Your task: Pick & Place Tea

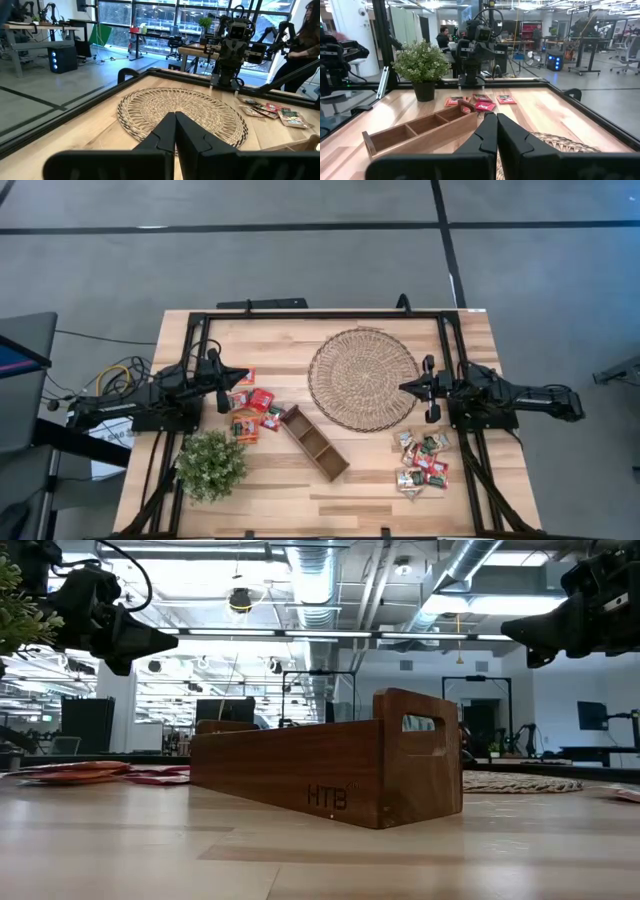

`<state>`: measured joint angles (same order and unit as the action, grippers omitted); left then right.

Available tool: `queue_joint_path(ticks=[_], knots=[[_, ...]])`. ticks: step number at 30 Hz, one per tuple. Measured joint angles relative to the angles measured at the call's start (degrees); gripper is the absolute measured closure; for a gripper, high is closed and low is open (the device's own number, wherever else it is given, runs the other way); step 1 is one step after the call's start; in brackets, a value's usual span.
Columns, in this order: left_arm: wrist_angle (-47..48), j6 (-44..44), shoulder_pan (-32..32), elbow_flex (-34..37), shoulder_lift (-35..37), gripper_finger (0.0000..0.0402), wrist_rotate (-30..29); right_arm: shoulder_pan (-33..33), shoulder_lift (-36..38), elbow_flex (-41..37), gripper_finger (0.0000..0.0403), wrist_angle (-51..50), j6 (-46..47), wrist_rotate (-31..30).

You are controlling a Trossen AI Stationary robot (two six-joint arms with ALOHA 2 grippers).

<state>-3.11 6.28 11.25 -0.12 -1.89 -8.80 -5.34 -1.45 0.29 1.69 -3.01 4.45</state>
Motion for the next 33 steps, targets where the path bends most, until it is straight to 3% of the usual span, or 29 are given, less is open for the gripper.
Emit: queue_joint_path(ticks=[23, 25, 29, 33], knots=[[0.0, 0.0, -0.01, 0.0, 0.0, 0.0401, 0.0, 0.0, 0.0, 0.0, 0.0403, 0.42, 0.0, -0.02], [0.0, 0.0, -0.01, 0.0, -0.01, 0.0401, 0.0, 0.0, -0.03, -0.02, 0.0403, 4.25, 1.72, 0.0], [0.0, 0.0, -0.02, 0.0, 0.0, 0.0401, 0.0, -0.03, 0.0, 0.0, 0.0403, 14.76, 15.46, -1.26], [0.0, 0.0, -0.01, 0.0, -0.01, 0.0401, 0.0, 0.83, -0.06, 0.0, 0.0403, 24.35, 18.48, -3.07]])
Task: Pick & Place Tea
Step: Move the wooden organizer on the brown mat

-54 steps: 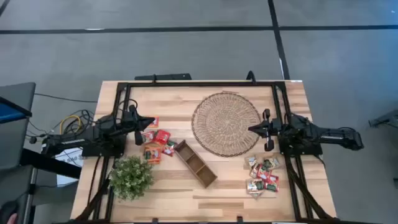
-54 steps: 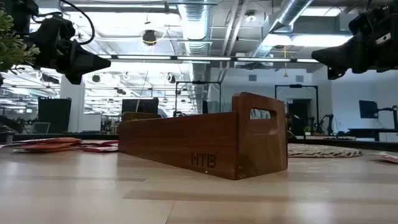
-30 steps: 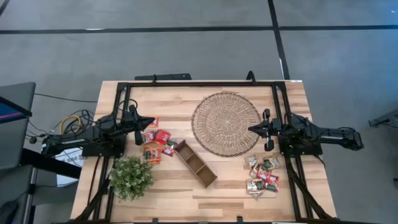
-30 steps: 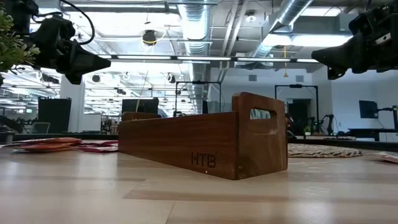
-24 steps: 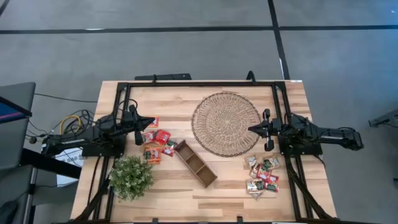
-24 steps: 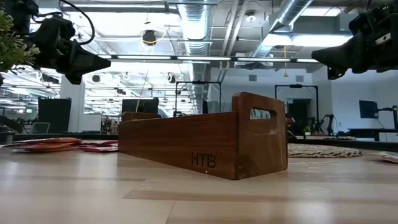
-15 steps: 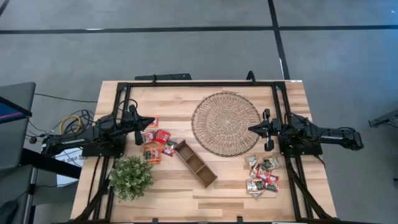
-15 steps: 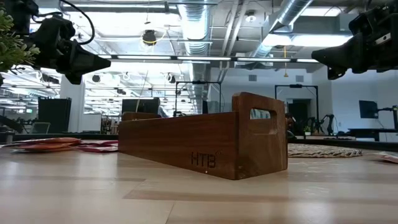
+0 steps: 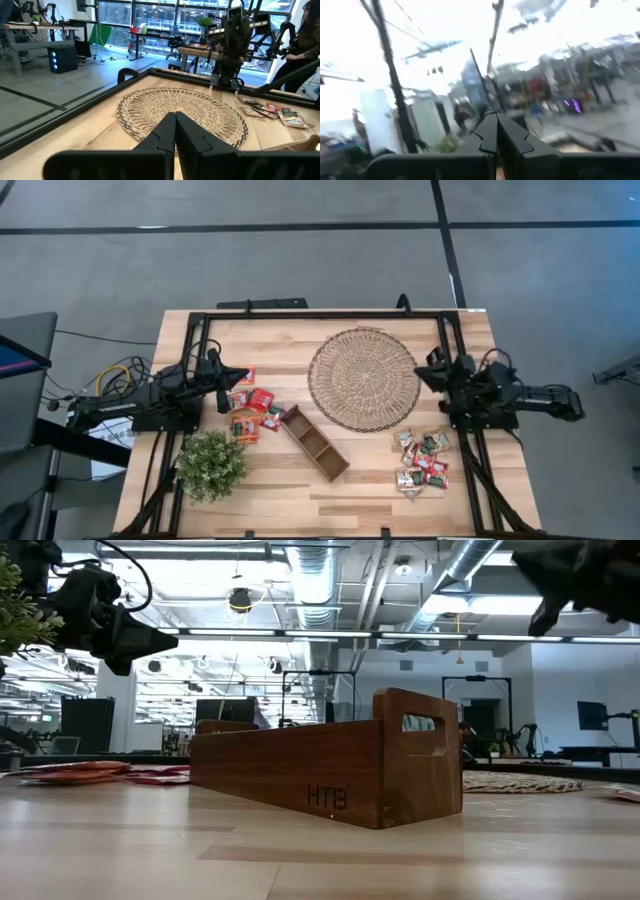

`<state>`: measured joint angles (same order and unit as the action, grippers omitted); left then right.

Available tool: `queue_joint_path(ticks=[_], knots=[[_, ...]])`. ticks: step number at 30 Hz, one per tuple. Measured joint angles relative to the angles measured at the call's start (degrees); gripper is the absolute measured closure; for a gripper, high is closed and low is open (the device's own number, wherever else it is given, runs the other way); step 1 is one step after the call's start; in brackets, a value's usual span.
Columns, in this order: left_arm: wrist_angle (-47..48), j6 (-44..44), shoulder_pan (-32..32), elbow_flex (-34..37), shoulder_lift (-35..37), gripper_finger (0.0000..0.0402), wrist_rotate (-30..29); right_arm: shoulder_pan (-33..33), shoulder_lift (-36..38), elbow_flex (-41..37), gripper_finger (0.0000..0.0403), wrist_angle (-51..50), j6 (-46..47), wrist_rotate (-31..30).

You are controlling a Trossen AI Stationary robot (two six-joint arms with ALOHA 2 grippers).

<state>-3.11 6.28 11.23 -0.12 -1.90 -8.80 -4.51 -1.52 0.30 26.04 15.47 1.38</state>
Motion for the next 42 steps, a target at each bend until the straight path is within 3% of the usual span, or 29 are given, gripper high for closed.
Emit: queue_joint_path(ticks=[3, 9, 14, 18, 24, 33, 38, 42], knots=[[-0.02, 0.82, 0.0, 0.0, 0.0, 0.0401, 0.01, 3.01, -3.7, 0.0, 0.0403, 6.13, -0.14, -0.16], [-0.04, 0.9, 0.0, 0.0, -0.01, 0.0401, 0.0, 13.08, -22.45, 3.3, 0.0403, 15.36, -5.36, -4.64], [-0.09, 0.92, 0.01, 0.0, -0.01, 0.0401, 0.0, 21.46, -43.76, 13.65, 0.0403, 16.0, -13.5, -16.47], [-0.26, 1.1, 0.01, 0.0, 0.01, 0.0401, 0.02, 23.96, -59.08, 24.49, 0.0403, 13.5, -17.24, -18.19], [-0.56, 2.45, 0.0, 0.0, 0.01, 0.0401, -0.02, 21.75, -75.79, 43.82, 0.0381, -6.79, -8.04, -18.15], [-1.4, 2.82, 0.0, 0.0, 0.01, 0.0401, -0.02, 16.26, -98.52, 74.32, 0.024, -50.18, 9.27, -15.62], [-1.49, 3.77, 0.01, 0.0, 0.01, 0.0401, -0.02, 15.52, -109.48, 85.69, 0.0168, -61.36, 12.6, -9.46], [-1.49, 5.09, 0.01, 0.0, 0.01, 0.0401, 0.0, 15.76, -116.11, 92.33, 0.0156, -68.69, 13.34, -8.4]])
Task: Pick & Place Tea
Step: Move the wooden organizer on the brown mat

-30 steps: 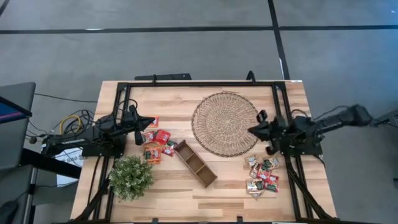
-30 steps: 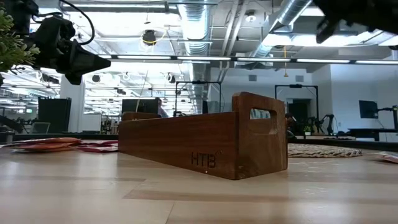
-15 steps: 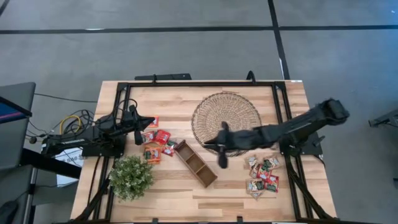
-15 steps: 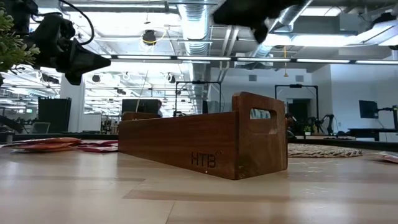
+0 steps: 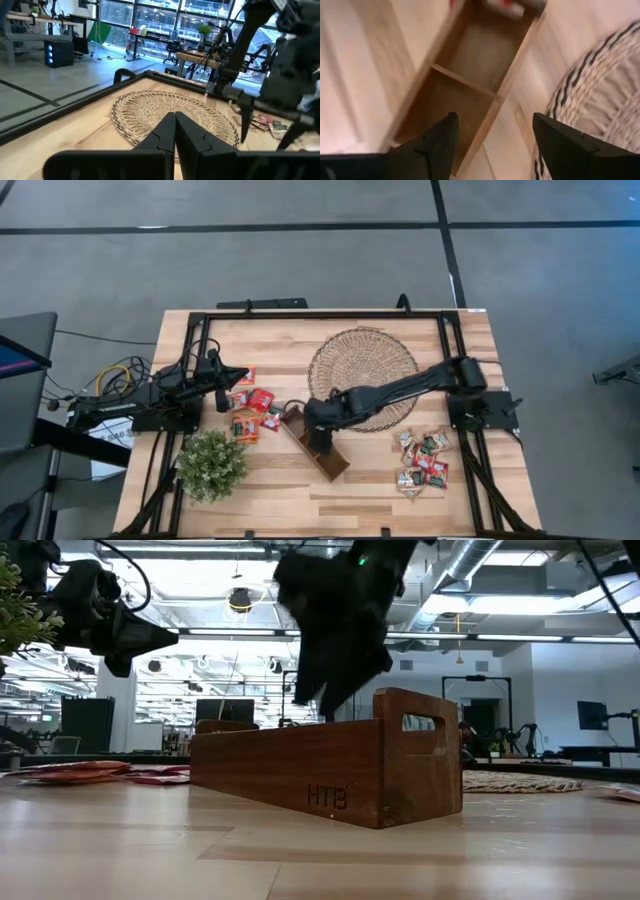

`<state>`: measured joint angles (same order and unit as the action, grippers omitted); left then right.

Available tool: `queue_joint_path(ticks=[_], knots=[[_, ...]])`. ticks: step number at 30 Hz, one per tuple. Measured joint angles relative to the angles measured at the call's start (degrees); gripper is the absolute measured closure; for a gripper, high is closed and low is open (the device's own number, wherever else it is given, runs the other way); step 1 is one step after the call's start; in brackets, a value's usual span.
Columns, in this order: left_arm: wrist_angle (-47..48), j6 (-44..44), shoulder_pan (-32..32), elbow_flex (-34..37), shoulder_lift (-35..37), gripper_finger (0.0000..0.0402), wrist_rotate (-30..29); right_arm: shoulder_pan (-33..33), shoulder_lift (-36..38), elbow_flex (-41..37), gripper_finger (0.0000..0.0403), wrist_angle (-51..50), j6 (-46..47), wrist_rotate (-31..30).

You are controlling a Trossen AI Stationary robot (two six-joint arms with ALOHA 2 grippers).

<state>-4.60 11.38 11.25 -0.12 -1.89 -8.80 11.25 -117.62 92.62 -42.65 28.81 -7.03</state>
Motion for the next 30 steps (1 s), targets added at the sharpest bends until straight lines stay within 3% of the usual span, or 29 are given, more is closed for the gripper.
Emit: queue_joint_path(ticks=[4, 12, 22, 30], knots=[[-0.01, 1.55, 0.0, 0.0, 0.0, 0.0401, 0.0, -0.07, -4.2, 3.44, 0.0168, -5.34, 1.27, -0.23], [-0.02, 2.23, 0.0, 0.0, 0.0, 0.0401, 0.0, -0.14, -6.96, 3.41, 0.0221, -5.17, 1.36, 2.81], [-0.03, 2.23, 0.0, 0.0, 0.0, 0.0401, 0.01, -0.1, -6.98, 3.44, 0.0383, -6.02, -3.31, 2.58], [-0.02, 2.23, 0.0, 0.0, 0.0, 0.0401, 0.02, -0.09, 1.01, 3.47, 0.0377, -10.04, -8.3, 1.83]])
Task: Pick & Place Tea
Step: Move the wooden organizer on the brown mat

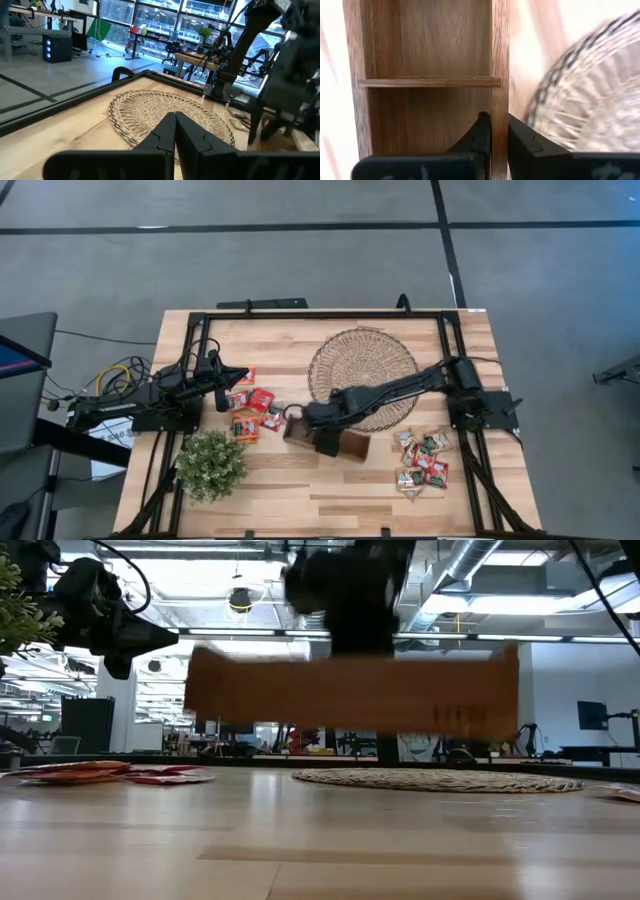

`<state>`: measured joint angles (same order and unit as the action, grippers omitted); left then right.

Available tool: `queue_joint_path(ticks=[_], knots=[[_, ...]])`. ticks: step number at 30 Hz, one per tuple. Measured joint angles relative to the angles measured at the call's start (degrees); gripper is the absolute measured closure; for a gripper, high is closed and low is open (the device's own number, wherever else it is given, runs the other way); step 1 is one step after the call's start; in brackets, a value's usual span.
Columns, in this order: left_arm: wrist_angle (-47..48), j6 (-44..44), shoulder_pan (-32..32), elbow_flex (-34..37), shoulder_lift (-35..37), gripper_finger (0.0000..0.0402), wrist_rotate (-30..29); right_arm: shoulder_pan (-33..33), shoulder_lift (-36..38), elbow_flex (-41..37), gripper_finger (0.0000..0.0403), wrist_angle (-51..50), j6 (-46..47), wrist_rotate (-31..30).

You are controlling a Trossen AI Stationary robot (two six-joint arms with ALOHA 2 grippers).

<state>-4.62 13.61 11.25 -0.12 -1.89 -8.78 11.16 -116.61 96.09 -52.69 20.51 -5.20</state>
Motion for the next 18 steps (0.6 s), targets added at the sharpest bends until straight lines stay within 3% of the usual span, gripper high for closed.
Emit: queue_joint_path(ticks=[5, 9, 14, 18], knots=[[-0.01, 1.13, -0.01, 0.0, 0.0, 0.0401, -0.02, -1.6, 7.02, 0.09, 0.0386, -7.98, -6.54, -6.71], [0.02, 1.37, 0.0, 0.0, 0.0, 0.0401, 0.01, -6.62, 11.39, -2.41, 0.0378, -13.04, -9.68, -10.18], [0.2, 3.81, 0.0, 0.0, 0.0, 0.0401, 0.02, -15.89, 17.44, -13.3, 0.0384, -8.57, -14.91, -8.88], [0.22, 3.93, 0.0, 0.0, 0.0, 0.0401, 0.02, -23.73, 20.94, -23.07, 0.038, 0.75, -18.62, -2.29]])
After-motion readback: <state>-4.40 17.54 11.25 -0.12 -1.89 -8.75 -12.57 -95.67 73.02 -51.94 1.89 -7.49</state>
